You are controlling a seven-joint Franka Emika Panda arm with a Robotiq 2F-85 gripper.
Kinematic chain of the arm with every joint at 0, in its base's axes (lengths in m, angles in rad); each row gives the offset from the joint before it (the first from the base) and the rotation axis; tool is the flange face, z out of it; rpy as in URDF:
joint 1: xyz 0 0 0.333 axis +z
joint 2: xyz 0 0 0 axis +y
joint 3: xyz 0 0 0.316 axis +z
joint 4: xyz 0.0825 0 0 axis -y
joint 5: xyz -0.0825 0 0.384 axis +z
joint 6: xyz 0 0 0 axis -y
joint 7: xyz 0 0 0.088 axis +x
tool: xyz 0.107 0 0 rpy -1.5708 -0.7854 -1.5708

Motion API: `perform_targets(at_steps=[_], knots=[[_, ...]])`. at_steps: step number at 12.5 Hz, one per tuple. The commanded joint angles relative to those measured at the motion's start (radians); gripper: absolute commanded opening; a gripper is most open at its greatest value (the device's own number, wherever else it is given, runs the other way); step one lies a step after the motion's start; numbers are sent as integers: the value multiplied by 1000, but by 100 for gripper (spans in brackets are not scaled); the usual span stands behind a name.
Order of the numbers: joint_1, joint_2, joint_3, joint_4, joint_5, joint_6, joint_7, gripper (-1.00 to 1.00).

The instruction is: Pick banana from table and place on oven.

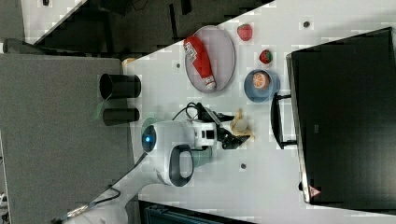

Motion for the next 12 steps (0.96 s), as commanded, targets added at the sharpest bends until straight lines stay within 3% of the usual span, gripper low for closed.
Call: perform_targets(at_steps=[1,6,10,12], knots=[[12,24,3,-13,3,45,8,68],[13,26,6,-11,3,74,9,-47],[13,-67,12,-10,3,45,10,-47],[13,-196,15,-3,3,-96,10,-47]])
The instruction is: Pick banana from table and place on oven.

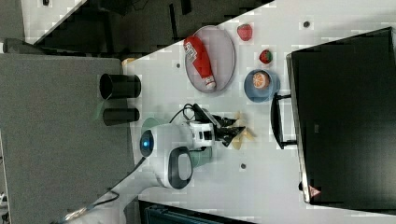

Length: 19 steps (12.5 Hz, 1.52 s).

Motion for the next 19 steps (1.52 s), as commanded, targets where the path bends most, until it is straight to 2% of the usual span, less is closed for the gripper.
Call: perform_targets(at_steps=[1,5,7,9,13,19], knots=[[6,-230,14,38,19,-218,10,-47],[12,-493,19,208,19,-691,10,-47],[12,-555,25,330,20,-899,10,-47],[10,-562,24,441,19,-1031,10,-47],[-15,-481,-57,546,16,-1044,-33,-47],[-46,-328,-357,592,15,-961,-524,-47]])
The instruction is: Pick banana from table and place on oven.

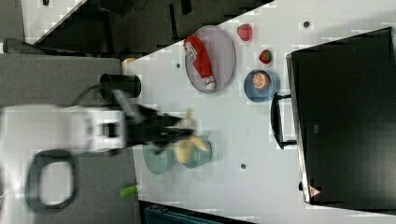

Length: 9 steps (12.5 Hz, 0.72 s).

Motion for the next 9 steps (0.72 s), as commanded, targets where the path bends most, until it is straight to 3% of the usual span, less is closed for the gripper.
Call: perform_targets(at_steps=[1,5,6,9], knots=[[-60,12,-173,13,4,94,-362,-47],[-62,120,-313,14,7,242,-607,-47],[-63,138,-328,16,7,247,-622,-38],[-63,159,-337,18,10,248,-622,27]])
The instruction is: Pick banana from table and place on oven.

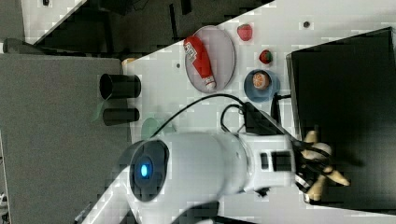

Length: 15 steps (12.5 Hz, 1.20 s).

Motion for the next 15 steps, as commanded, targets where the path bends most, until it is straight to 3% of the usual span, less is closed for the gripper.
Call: perform_targets(at_steps=[1,3,4,7,10,15], knots=[[36,-35,31,31,6,2,-80,49],[37,-36,33,38,6,12,-80,95],[39,-37,39,39,6,15,-80,100],[54,-58,73,72,5,-6,-78,100],[86,-140,148,117,5,-113,58,100],[119,-323,382,110,2,-396,592,100]])
